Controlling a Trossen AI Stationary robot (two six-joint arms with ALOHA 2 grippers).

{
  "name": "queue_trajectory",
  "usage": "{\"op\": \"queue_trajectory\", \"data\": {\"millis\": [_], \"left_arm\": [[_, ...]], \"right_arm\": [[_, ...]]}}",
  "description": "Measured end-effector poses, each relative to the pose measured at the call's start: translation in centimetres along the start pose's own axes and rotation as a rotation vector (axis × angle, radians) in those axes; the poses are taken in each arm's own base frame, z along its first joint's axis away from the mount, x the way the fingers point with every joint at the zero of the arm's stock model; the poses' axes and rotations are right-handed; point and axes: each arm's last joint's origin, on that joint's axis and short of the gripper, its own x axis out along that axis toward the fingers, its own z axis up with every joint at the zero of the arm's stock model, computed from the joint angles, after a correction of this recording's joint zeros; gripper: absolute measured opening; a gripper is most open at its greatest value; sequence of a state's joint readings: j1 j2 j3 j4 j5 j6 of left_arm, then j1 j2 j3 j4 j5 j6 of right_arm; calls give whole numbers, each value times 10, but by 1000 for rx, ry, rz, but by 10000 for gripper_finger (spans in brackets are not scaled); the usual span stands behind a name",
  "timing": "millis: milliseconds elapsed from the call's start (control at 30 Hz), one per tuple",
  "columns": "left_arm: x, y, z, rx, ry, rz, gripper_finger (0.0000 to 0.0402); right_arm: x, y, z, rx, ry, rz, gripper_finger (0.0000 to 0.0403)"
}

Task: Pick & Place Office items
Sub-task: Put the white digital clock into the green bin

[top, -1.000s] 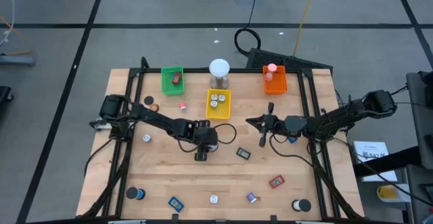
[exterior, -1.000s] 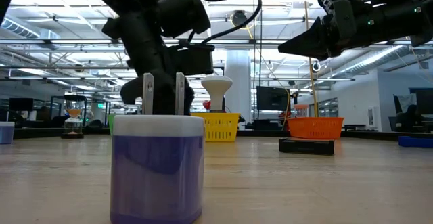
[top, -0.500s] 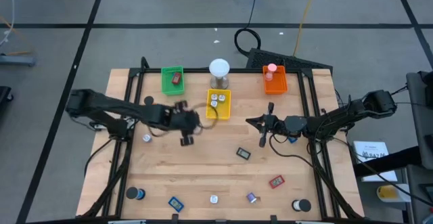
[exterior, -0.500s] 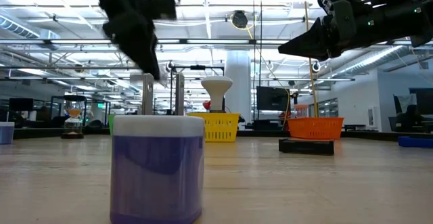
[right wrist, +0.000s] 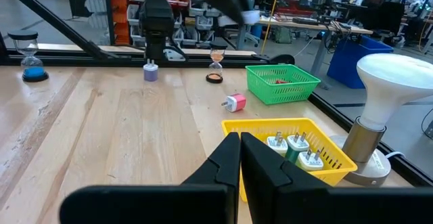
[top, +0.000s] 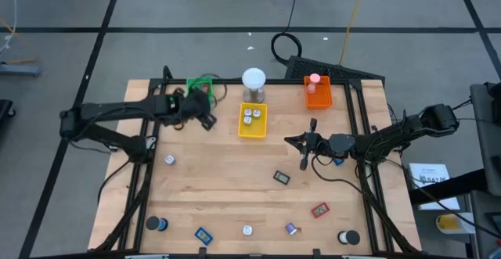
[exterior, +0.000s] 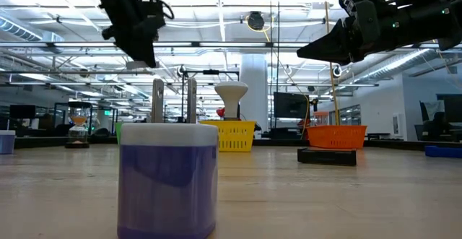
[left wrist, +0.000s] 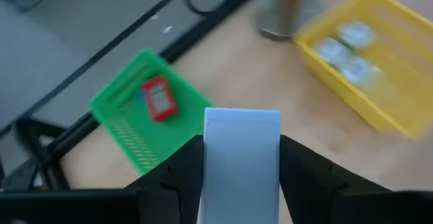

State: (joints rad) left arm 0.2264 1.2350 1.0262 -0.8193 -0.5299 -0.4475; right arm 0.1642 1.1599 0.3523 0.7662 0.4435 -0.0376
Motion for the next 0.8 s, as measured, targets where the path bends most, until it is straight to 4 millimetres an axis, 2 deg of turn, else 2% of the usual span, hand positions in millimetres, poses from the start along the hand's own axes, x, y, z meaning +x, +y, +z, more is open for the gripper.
{"op": "queue_trajectory", "data": {"millis": [267, 433, 633, 800], "left_arm": [[51, 42, -5, -243, -12, 104, 162], [75, 55, -12, -351, -82, 134, 158], [92, 66, -27, -454, -112, 140, 157], [99, 68, -38, -488, -117, 145, 157]], "right_arm": [[0, 0, 0, 0, 0, 0, 4], [0, 0, 0, 0, 0, 0, 4], [0, 0, 0, 0, 0, 0, 4], [0, 0, 0, 0, 0, 0, 4]]}}
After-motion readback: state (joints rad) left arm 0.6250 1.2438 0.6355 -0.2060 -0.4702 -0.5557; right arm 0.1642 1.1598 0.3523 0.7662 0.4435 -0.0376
